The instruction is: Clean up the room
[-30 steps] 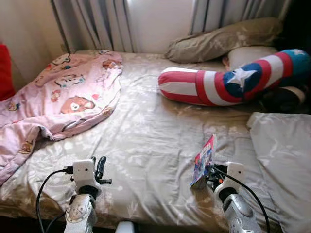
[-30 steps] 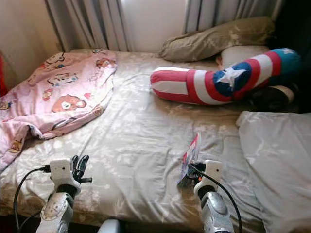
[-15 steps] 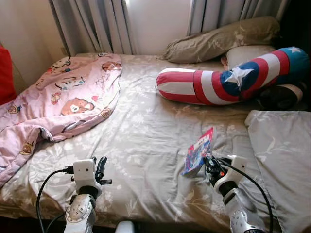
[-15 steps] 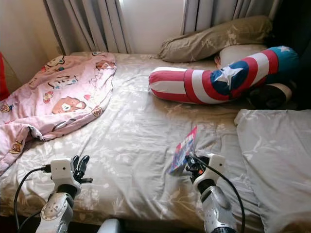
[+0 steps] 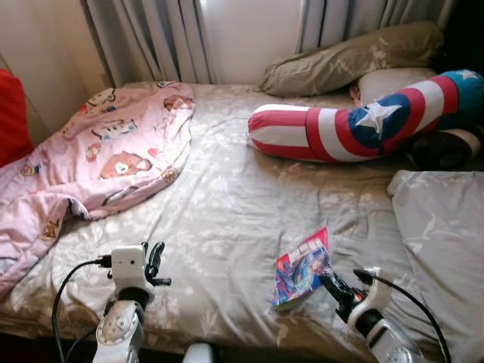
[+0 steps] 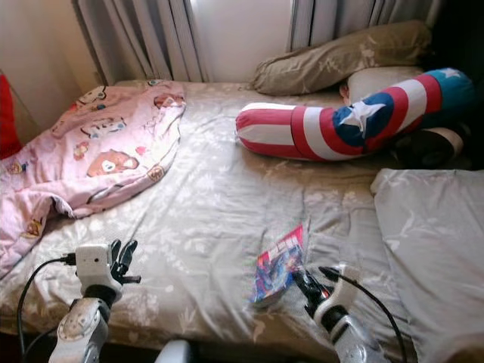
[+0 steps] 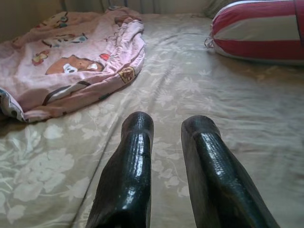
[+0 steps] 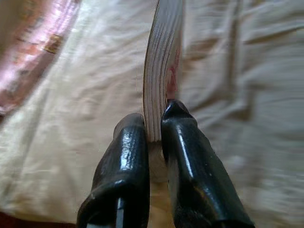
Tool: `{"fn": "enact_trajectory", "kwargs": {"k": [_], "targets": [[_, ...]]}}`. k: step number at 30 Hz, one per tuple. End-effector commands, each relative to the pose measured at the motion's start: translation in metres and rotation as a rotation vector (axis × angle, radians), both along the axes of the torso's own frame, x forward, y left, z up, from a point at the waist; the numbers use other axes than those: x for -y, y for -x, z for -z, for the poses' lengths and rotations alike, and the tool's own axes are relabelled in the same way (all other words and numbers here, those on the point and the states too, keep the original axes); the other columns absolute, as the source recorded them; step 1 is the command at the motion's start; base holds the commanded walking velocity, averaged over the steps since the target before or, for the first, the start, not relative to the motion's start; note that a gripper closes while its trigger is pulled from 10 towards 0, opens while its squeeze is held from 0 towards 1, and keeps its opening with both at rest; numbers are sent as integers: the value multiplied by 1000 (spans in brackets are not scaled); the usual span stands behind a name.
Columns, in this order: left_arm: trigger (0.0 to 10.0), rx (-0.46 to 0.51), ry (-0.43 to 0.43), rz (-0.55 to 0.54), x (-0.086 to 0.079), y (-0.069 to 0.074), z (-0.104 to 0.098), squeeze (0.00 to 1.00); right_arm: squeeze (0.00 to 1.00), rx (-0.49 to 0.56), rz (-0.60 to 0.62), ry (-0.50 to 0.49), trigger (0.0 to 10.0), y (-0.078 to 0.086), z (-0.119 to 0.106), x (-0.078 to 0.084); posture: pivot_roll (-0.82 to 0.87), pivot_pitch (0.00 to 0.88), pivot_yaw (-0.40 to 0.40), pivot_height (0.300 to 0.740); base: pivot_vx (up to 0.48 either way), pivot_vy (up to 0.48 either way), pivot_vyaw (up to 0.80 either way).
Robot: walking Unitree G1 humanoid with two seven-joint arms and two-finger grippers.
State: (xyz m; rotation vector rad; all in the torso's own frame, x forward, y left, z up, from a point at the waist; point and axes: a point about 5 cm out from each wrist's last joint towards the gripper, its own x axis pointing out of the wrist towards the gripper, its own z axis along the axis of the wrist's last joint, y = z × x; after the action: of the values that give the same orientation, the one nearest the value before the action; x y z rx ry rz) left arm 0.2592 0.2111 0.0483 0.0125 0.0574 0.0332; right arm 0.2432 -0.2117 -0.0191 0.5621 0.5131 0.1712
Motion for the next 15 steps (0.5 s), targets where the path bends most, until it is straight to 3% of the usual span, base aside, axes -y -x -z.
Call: {"fn": "enact_trajectory", "kwargs": {"k": [1,4,5,7,15], "targets": [[10000,-16,-20,13,-2,3,0,0,0,-25,-24,44,10000,-1,4,-5,70,0,74,644,0,0,0],[10000,-29,-28,19,-4,6,2,0,0,-79,2,160,10000,3,11,2,73,0,85,644,0,0,0],[10000,-41,-32,25,-4,9,3,0,0,-125,56,250,10000,5,15,10,74,0,97,644,0,0,0],[10000,-46,-34,28,-4,11,3,0,0,-139,76,301,10000,6,17,14,77,0,102,644,0,0,0],[10000,-66,-37,40,-2,17,4,0,0,-175,121,372,10000,10,22,17,89,31,110,644,0,0,0]]}}
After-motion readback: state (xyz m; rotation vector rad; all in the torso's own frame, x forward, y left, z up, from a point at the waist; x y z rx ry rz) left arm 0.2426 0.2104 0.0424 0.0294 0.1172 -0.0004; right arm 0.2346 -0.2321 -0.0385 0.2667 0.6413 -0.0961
